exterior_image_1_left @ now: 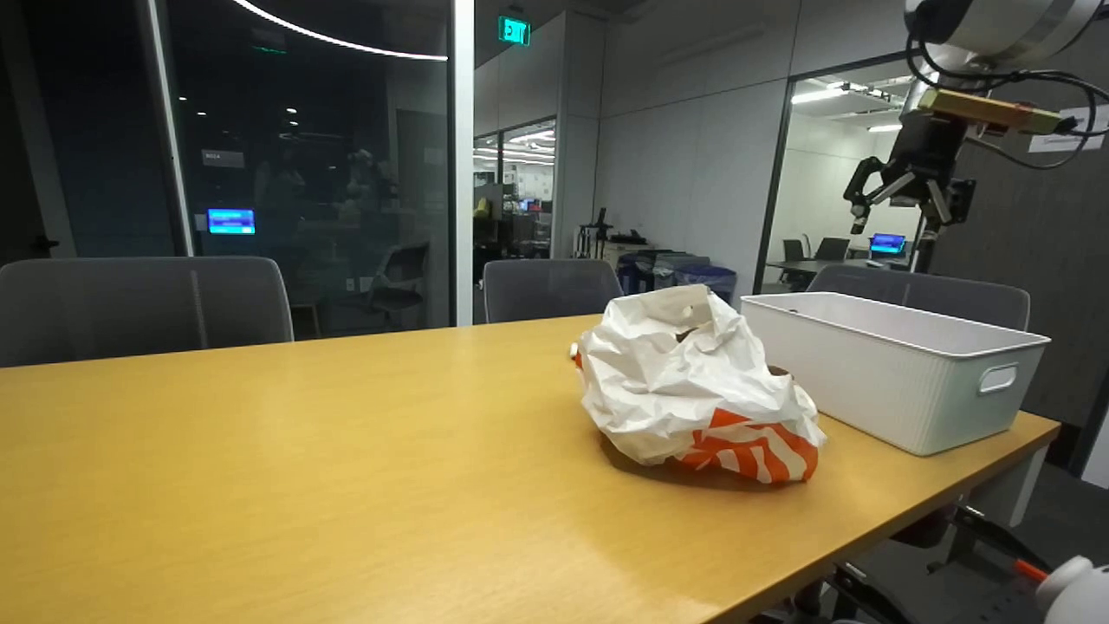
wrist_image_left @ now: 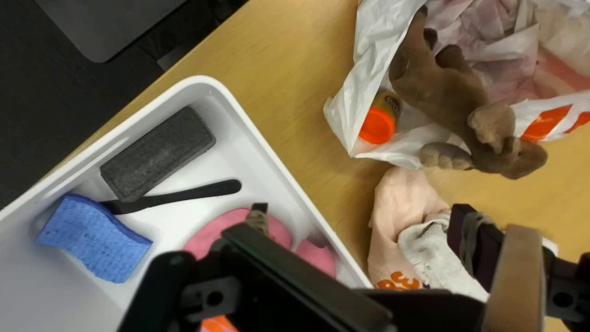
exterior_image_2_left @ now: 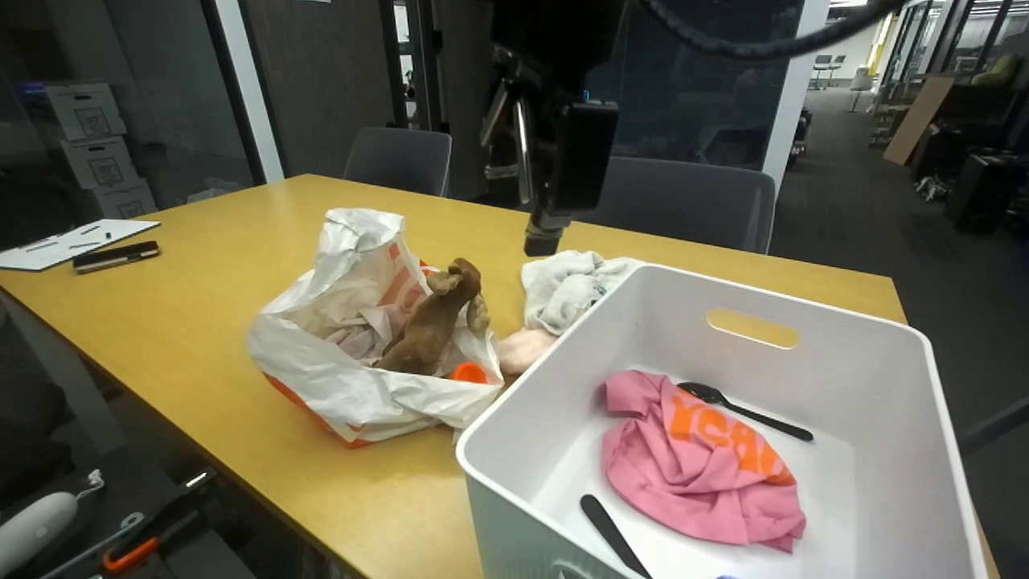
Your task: Put the white towel and the peach shirt on the table, the moose toy and the yellow container in the plastic bag
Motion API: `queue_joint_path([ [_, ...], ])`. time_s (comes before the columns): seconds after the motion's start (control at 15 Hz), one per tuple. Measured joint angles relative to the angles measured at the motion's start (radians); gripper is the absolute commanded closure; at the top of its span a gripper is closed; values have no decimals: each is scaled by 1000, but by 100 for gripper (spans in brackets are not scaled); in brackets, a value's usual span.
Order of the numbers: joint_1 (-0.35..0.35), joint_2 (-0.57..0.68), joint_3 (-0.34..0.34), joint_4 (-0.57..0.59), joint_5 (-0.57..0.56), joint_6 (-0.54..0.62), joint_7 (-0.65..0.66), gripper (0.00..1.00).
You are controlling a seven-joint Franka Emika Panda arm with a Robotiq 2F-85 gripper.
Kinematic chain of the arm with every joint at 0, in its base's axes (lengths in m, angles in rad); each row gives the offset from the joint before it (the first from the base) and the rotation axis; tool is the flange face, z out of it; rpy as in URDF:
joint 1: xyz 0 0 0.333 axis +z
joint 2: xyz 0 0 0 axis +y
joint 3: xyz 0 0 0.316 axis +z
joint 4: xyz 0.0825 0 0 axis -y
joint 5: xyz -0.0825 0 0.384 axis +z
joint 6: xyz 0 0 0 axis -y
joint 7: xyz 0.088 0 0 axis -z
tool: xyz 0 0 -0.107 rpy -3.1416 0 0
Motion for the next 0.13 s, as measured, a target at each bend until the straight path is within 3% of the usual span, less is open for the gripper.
queue_joint_path([
  [0.13,8,-32,6,-10,0,-20,-38,0],
])
